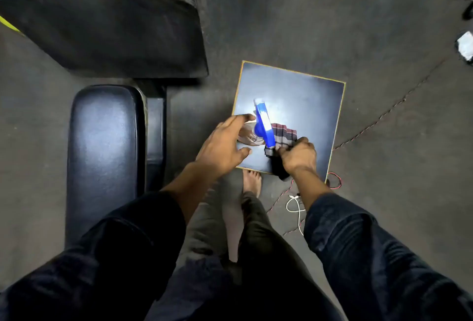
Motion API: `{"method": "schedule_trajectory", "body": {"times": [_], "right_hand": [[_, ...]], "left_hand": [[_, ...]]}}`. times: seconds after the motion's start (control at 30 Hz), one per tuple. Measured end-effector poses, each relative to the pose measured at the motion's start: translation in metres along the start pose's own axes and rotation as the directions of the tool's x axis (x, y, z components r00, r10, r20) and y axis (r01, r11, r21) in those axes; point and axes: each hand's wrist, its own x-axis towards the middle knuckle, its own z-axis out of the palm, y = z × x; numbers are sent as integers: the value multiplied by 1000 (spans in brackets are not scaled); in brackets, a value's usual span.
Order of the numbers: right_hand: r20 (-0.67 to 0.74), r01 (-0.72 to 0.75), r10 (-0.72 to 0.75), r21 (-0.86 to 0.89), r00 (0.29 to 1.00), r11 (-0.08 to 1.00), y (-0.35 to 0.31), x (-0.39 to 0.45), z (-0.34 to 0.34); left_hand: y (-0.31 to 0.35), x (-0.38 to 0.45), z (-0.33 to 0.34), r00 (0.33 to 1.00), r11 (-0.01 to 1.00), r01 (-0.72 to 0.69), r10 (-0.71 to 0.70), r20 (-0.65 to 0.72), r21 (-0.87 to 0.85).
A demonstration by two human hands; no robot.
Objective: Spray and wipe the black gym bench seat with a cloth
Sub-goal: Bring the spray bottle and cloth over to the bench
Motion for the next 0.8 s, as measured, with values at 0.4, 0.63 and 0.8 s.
{"method": "schedule_trajectory", "body": {"times": [0.4, 0.63, 0.8], "right_hand": [[14, -24, 24, -23, 1000, 999, 4, 20, 11], [47, 66, -68, 40, 997, 997, 0, 2, 8], [46, 161, -165, 69, 985, 984, 0, -18, 5]], "left_hand": [[-9, 11, 8, 999, 1000, 3, -2, -49, 17], [-7, -10, 13, 994, 997, 77, -76, -75, 21], [-10, -40, 18, 973, 988, 151, -156, -172, -45]]}}
